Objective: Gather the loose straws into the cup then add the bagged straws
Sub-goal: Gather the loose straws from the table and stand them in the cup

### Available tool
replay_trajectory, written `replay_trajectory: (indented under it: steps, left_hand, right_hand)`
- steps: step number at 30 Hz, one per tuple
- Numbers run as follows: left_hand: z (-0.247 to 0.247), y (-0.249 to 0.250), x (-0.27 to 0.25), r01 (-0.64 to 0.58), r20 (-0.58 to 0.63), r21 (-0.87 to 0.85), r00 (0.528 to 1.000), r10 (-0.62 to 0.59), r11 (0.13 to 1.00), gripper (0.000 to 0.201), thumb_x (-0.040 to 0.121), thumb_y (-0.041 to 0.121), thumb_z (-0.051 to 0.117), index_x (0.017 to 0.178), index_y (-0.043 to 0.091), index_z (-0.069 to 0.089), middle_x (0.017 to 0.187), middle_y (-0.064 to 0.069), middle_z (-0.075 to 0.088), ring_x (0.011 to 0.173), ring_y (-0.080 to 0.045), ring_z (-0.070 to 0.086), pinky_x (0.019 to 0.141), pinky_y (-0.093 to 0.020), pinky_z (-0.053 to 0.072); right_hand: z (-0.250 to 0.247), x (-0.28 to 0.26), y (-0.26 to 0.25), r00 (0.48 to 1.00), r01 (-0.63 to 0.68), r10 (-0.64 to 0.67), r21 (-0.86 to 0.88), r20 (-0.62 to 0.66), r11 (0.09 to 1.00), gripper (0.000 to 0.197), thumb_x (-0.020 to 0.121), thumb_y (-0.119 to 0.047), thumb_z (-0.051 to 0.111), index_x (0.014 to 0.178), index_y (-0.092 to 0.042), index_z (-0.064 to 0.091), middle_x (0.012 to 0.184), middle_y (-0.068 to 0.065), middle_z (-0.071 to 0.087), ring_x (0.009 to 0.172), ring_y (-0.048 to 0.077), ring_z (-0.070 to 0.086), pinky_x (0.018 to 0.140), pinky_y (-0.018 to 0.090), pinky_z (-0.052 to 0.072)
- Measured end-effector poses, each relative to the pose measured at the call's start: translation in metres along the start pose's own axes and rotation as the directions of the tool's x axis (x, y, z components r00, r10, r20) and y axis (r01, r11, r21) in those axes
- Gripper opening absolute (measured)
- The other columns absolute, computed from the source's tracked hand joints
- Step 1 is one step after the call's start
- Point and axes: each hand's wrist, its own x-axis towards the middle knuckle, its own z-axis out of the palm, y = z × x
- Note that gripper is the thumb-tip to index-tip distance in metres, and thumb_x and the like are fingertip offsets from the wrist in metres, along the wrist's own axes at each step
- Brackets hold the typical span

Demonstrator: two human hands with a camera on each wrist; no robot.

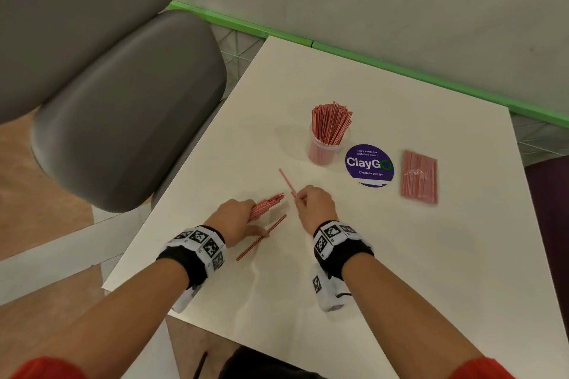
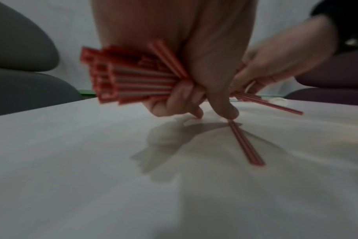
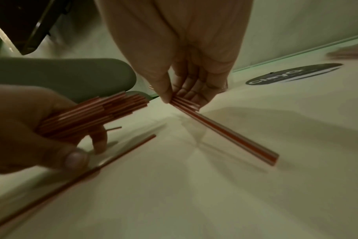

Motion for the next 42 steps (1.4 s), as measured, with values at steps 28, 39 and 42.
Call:
replay_trajectory:
  steps: [28, 39, 42]
  left_hand:
    - [-0.019, 0.068, 0.023, -0.101, -0.183, -0.772, 0.981, -0.067, 0.627, 0.045, 0.094, 0.046, 0.039, 0.101, 0.004, 0.051, 0.074, -0.008, 0.055, 0.054, -0.015, 0.047, 0.046, -0.024, 0.039]
    - [-0.045, 0.100, 0.051, -0.141, -0.203, -0.929, 0.967, -0.153, 0.342, 0.027, 0.095, 0.031, 0.041, 0.078, 0.014, 0.050, 0.064, -0.004, 0.049, 0.052, -0.016, 0.044, 0.048, -0.027, 0.039]
    - [-0.063, 0.108, 0.062, -0.232, -0.306, -0.914, 0.932, -0.192, 0.333, 0.027, 0.096, 0.034, 0.041, 0.075, 0.019, 0.048, 0.063, 0.000, 0.048, 0.060, -0.015, 0.048, 0.066, -0.032, 0.043]
  right_hand:
    - [-0.021, 0.005, -0.023, 0.971, -0.227, 0.191, 0.797, 0.142, 0.560, 0.023, 0.092, -0.004, 0.051, 0.108, 0.007, 0.062, 0.100, 0.022, 0.067, 0.080, 0.024, 0.064, 0.078, 0.033, 0.056]
    - [-0.059, 0.016, -0.026, 0.993, -0.022, 0.098, 0.748, -0.058, 0.663, 0.010, 0.079, -0.004, 0.068, 0.088, -0.006, 0.071, 0.076, 0.003, 0.064, 0.067, 0.011, 0.061, 0.058, 0.015, 0.052]
    - [-0.068, 0.022, -0.025, 0.983, 0.008, 0.140, 0.785, -0.120, 0.619, 0.009, 0.080, -0.017, 0.071, 0.085, -0.017, 0.064, 0.083, 0.000, 0.060, 0.078, 0.014, 0.059, 0.071, 0.026, 0.056]
